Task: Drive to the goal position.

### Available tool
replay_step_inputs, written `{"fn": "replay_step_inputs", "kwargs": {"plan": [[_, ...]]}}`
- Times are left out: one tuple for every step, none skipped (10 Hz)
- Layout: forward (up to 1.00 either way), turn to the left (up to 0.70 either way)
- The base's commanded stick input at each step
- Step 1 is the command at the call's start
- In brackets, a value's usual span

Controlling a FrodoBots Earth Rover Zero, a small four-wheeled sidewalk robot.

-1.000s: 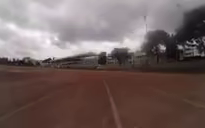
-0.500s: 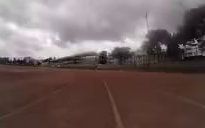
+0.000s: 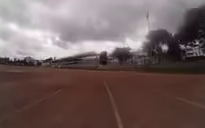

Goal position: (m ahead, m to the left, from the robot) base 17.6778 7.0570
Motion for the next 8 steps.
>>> {"fn": "replay_step_inputs", "kwargs": {"plan": [[0.7,0.0],[0.7,0.0],[0.7,0.0],[0.7,0.0],[0.7,0.0],[0.7,0.0],[0.7,0.0],[0.7,0.0]]}}
